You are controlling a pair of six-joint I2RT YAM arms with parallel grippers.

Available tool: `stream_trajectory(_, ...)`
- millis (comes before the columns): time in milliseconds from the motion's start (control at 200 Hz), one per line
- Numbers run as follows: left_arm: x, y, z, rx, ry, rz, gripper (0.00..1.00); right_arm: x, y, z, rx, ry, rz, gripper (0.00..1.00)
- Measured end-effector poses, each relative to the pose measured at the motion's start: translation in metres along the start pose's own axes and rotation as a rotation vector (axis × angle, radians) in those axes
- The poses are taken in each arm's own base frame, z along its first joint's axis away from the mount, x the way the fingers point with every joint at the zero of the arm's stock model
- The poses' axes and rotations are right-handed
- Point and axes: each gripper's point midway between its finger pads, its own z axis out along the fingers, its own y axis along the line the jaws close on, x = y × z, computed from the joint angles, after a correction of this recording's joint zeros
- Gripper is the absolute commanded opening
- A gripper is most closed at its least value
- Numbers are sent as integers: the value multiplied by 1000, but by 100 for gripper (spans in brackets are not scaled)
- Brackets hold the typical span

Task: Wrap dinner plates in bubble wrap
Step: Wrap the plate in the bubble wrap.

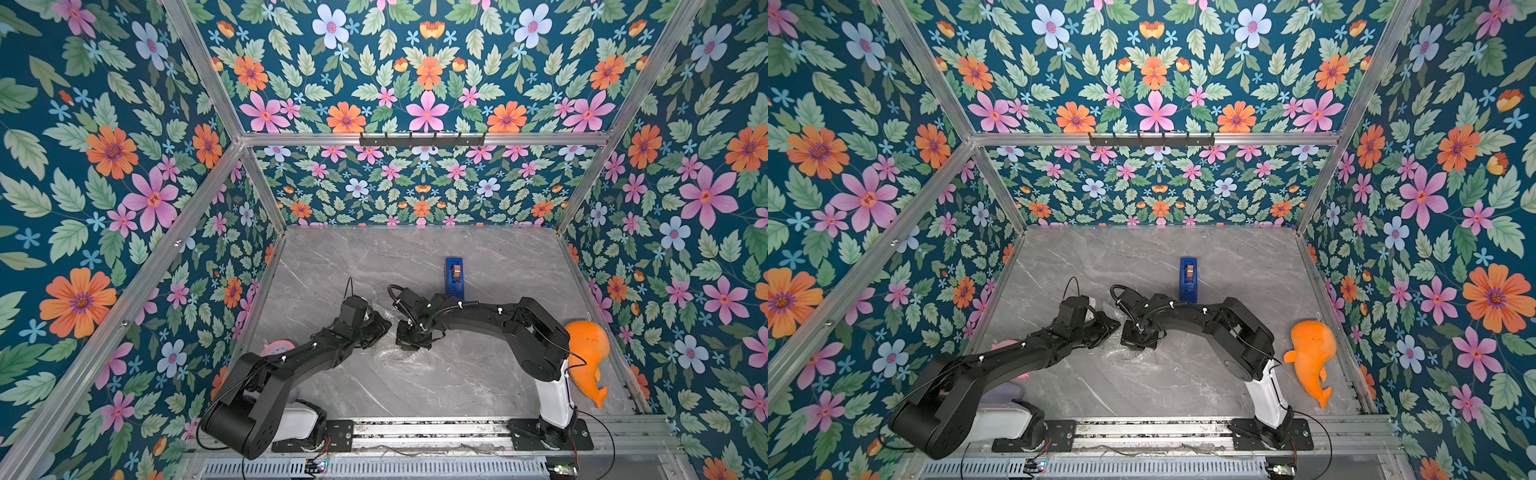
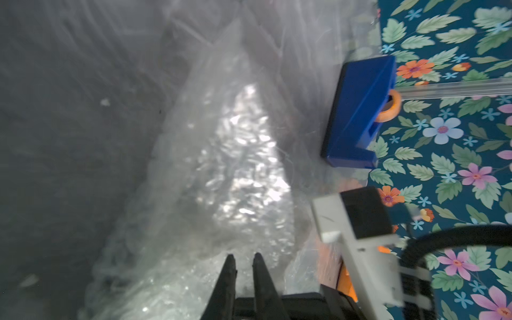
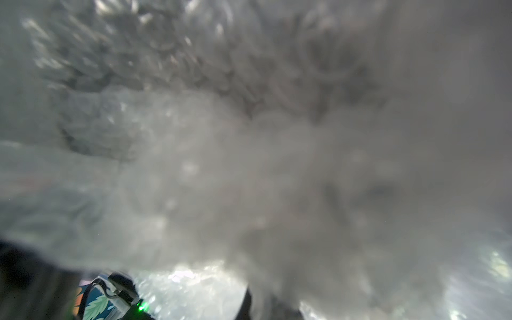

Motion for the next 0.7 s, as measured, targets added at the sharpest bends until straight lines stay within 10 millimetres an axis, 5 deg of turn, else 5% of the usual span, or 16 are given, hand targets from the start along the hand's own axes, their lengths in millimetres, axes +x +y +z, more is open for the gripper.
stream_trajectory(220, 31, 37, 11, -75, 101, -46, 3, -2, 0, -6, -21, -8, 18, 0)
stream_trajectory(370, 30, 31, 20, -44, 120, -47, 2, -5, -3, -17, -34, -25, 36, 8)
stream_trajectory(550, 27, 26, 22, -45, 115, -46, 1, -12, 18, -38, -94, -75, 14, 12)
stream_trajectory(700, 26, 29, 21, -59, 111, -42, 1, -23, 29, -29, -103, -83, 6, 7)
